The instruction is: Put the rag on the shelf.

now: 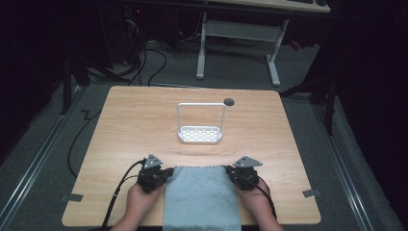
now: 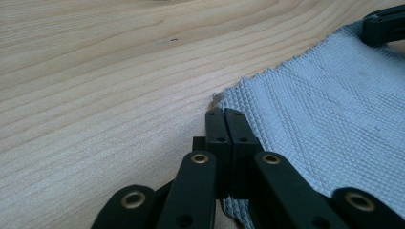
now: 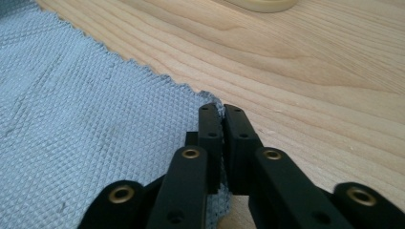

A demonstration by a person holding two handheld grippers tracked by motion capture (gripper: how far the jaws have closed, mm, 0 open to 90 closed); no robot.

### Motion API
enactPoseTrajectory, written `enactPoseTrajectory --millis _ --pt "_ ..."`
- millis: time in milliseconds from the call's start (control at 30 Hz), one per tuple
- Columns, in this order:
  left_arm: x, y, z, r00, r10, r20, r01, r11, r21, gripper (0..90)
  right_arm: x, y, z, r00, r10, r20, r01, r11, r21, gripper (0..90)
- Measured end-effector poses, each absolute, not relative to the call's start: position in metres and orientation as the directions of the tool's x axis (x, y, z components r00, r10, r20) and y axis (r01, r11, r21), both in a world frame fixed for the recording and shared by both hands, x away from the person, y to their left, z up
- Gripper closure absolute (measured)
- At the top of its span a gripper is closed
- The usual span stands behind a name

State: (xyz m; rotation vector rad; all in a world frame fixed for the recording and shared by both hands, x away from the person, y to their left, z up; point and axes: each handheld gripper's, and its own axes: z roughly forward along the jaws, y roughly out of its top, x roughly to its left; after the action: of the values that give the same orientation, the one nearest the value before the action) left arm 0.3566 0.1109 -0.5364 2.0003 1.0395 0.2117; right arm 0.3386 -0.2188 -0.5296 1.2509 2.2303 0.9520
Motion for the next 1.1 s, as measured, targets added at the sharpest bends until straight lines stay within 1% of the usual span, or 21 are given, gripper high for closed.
enactPoseTrajectory --millis 100,200,267,367,500,867,967,1000,1100 --pt "0.355 0.112 -0.536 0.647 0.73 -0.218 0.581 -0.288 0.761 89.9 0.338 -0.219 -0.528 -0.519 0.855 -0.02 0.567 0.362 0.74 88.8" --pt "0.353 0.115 -0.534 0.653 0.723 -0.226 0.567 -0.27 0.778 89.9 0.335 -0.221 -0.524 -0.518 0.856 0.002 0.557 0.335 0.76 88.8" --pt "0.351 0.117 -0.532 0.652 0.719 -0.242 0.558 -0.239 0.795 89.9 0.33 -0.224 -0.517 -0.516 0.857 0.021 0.536 0.303 0.788 88.8" --pt "0.347 0.118 -0.527 0.663 0.708 -0.244 0.534 -0.218 0.817 89.8 0.325 -0.226 -0.514 -0.52 0.854 0.012 0.507 0.298 0.809 88.9" --pt "0.341 0.119 -0.521 0.686 0.691 -0.228 0.495 -0.213 0.842 89.8 0.318 -0.225 -0.511 -0.522 0.853 0.013 0.482 0.282 0.829 88.8" --pt "0.333 0.124 -0.505 0.696 0.686 -0.21 0.424 -0.157 0.892 89.9 0.308 -0.222 -0.495 -0.533 0.846 -0.003 0.398 0.254 0.882 88.9" --pt "0.329 0.123 -0.496 0.697 0.694 -0.179 0.382 -0.149 0.912 89.9 0.306 -0.22 -0.487 -0.534 0.845 -0.025 0.367 0.258 0.894 88.9" --pt "0.329 0.123 -0.494 0.695 0.696 -0.181 0.375 -0.136 0.917 89.9 0.306 -0.22 -0.484 -0.531 0.847 -0.031 0.356 0.256 0.899 88.9" --pt "0.333 0.121 -0.487 0.695 0.699 -0.166 0.353 -0.131 0.926 89.9 0.306 -0.219 -0.479 -0.521 0.853 -0.025 0.341 0.234 0.91 88.9"
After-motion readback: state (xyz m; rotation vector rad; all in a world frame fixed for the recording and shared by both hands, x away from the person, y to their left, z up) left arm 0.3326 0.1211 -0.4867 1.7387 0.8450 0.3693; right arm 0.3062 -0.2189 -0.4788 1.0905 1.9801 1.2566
